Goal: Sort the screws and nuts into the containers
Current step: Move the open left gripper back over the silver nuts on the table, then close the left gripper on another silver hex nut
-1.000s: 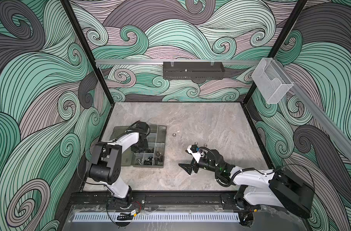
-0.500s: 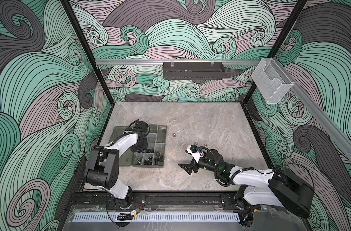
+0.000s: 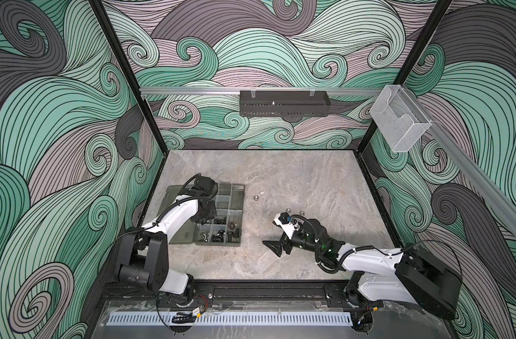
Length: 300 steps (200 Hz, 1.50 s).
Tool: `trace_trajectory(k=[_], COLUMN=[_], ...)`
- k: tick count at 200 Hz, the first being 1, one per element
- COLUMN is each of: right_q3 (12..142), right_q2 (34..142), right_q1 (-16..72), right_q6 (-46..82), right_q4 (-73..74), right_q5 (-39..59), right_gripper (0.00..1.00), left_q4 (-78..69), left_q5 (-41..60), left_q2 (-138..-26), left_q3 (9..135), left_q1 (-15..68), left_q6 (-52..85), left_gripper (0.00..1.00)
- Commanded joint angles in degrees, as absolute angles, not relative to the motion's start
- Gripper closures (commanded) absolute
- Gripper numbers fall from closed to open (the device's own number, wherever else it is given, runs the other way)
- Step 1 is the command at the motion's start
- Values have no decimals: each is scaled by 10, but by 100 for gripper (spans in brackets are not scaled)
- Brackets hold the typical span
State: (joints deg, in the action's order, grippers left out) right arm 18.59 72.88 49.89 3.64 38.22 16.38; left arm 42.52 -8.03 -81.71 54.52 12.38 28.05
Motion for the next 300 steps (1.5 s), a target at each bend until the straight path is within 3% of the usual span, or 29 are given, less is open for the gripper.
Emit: trace_trajectory(k=[1,51,100,163,300], right_q3=[211,212,200,197,203], right_q2=[717,722,716,723,752], right_q1=[488,365,328,317,317], right_q6=[44,141,167,164,158], right_q4=[346,336,346,359,369], right_q5=[151,231,227,241,255], right_gripper=[1,1,1,1,1], left_q4=[418,433,410,452,468], left_q5=[-34,-34,-26,-56,-83], left_q2=[-784,-853,-989,-1157,-1263], left_q3=[565,659,776,935,1019], left_q1=[145,249,335,354,345], left_q6=[274,271,255,238,236], left_gripper=[64,63,61,58,56])
